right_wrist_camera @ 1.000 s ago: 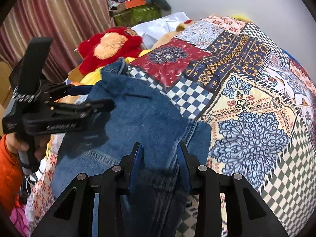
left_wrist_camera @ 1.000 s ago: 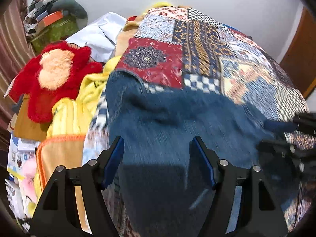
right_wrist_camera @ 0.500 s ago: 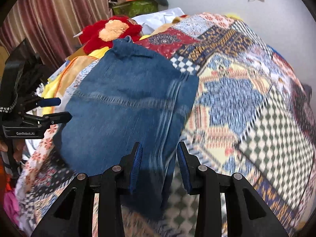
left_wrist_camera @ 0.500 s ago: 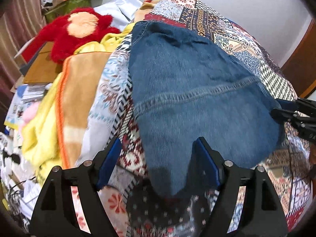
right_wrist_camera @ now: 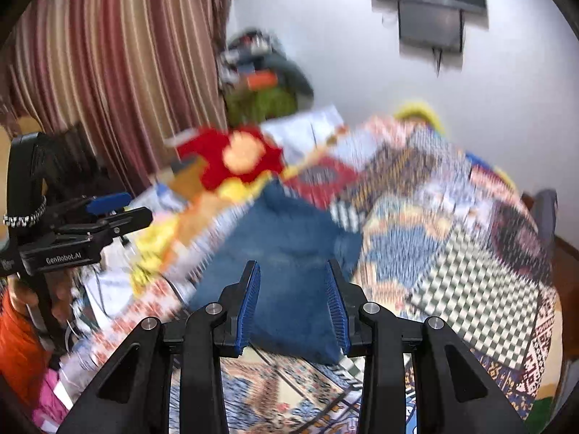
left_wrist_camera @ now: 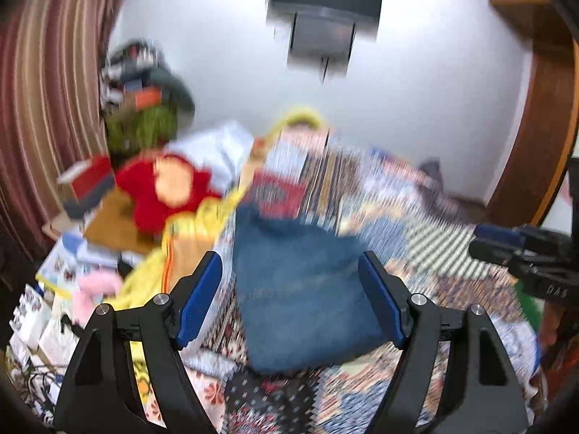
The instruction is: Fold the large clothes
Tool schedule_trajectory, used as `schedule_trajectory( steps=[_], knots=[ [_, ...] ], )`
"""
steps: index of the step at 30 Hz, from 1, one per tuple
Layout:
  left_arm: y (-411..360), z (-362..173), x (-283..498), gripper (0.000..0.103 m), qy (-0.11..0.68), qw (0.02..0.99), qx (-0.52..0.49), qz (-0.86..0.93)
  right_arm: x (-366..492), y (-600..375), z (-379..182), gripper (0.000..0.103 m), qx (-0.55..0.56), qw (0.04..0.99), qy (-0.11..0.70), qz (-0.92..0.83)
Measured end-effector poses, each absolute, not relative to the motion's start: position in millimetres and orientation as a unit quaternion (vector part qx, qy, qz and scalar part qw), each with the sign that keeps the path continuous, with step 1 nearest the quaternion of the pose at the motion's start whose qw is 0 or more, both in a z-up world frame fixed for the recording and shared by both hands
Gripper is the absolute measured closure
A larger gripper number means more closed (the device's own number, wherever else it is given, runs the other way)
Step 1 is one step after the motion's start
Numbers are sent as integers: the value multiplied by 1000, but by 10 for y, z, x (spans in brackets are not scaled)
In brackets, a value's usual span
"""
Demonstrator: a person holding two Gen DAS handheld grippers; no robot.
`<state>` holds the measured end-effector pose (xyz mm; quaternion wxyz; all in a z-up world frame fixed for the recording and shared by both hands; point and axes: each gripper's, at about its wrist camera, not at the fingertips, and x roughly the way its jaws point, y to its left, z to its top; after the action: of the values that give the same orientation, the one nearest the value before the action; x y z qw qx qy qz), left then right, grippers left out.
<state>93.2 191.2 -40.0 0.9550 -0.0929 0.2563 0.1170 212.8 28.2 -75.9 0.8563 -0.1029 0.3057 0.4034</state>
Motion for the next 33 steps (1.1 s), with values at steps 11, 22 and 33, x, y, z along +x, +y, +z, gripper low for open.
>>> schedule_trajectory(
  steps=[11, 22, 33],
  knots=[
    [1436, 268, 294, 26, 109, 983, -69, 133, 1321, -206, 106, 70, 0, 893, 162, 419],
    [1124, 256, -45, 0, 81, 986, -49, 139, 841, -309, 132, 21, -33, 922, 130, 362],
    [1086, 224, -110, 0, 82, 985, -59, 140, 597, -352, 139, 4, -27, 933, 90, 346]
  ],
)
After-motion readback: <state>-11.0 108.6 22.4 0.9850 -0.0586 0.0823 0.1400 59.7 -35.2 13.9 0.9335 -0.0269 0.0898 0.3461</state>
